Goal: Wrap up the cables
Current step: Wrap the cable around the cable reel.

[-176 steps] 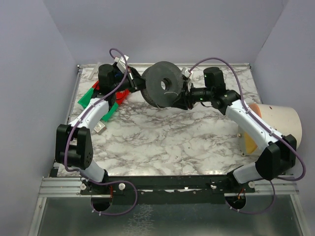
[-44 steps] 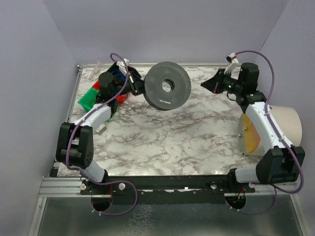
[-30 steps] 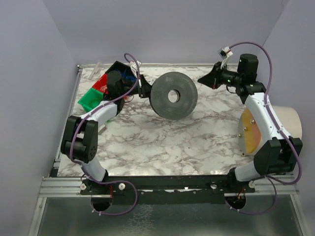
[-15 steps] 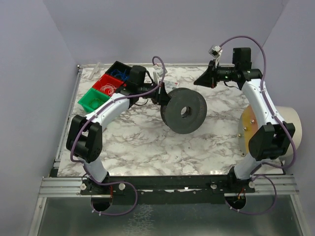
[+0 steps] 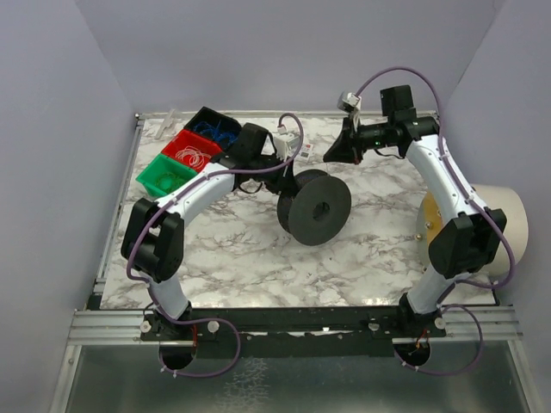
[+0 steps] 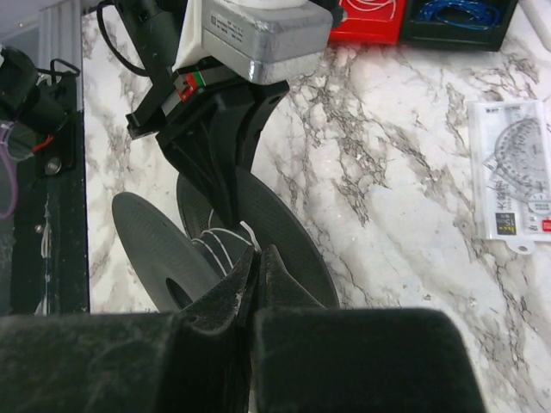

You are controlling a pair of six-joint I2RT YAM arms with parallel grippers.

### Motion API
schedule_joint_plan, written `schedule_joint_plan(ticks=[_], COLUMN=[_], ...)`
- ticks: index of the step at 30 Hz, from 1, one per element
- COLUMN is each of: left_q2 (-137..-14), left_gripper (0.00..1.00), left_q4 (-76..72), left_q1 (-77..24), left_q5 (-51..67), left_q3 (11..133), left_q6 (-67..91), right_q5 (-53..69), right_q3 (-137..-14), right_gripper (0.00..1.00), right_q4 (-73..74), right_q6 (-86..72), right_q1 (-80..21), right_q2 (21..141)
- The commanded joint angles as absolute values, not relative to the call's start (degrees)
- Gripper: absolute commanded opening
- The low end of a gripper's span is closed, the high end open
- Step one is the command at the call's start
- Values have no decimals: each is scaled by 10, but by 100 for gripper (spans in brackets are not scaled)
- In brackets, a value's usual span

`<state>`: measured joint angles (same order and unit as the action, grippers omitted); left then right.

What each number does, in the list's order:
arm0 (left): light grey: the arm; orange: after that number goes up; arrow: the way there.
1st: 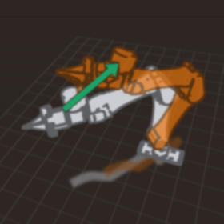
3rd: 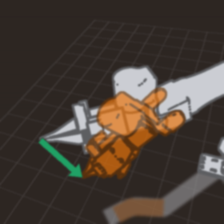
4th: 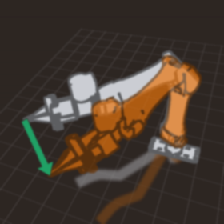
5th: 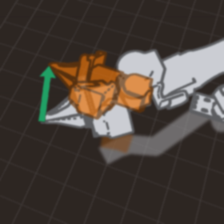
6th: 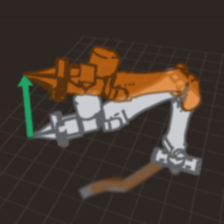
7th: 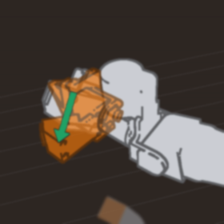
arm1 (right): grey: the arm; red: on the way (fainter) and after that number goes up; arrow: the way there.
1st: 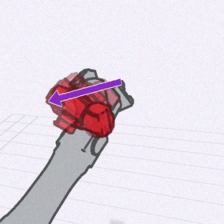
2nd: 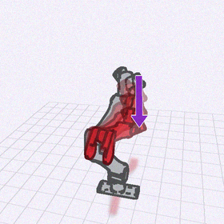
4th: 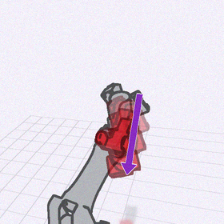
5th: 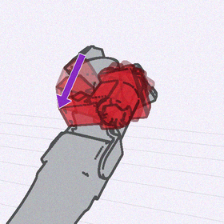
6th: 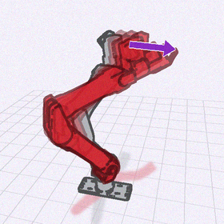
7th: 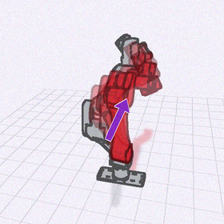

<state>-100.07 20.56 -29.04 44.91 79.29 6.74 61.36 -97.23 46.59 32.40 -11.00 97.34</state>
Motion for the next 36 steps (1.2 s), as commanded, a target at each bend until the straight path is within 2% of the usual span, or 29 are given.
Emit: schedule_joint_plan(ticks=[1, 10, 24, 36], left_q2=[-993, -984, -975, -977], left_gripper=[0, 0, 0, 0], left_q4=[204, 179, 126, 120], left_q1=[-297, -305, -305, -300], left_q5=[432, 329, 335, 289], left_q3=[811, 794, 761, 766], left_q6=[67, 100, 168, 210], right_q5=[578, 525, 454, 305], right_q3=[-975, -947, -894, -856], right_gripper=[0, 1, 0, 1], right_q4=[471, 424, 384, 358], right_q6=[331, 294, 294, 296], right_q1=[-132, -203, -280, -353], right_q2=[992, 993, 992, 969])
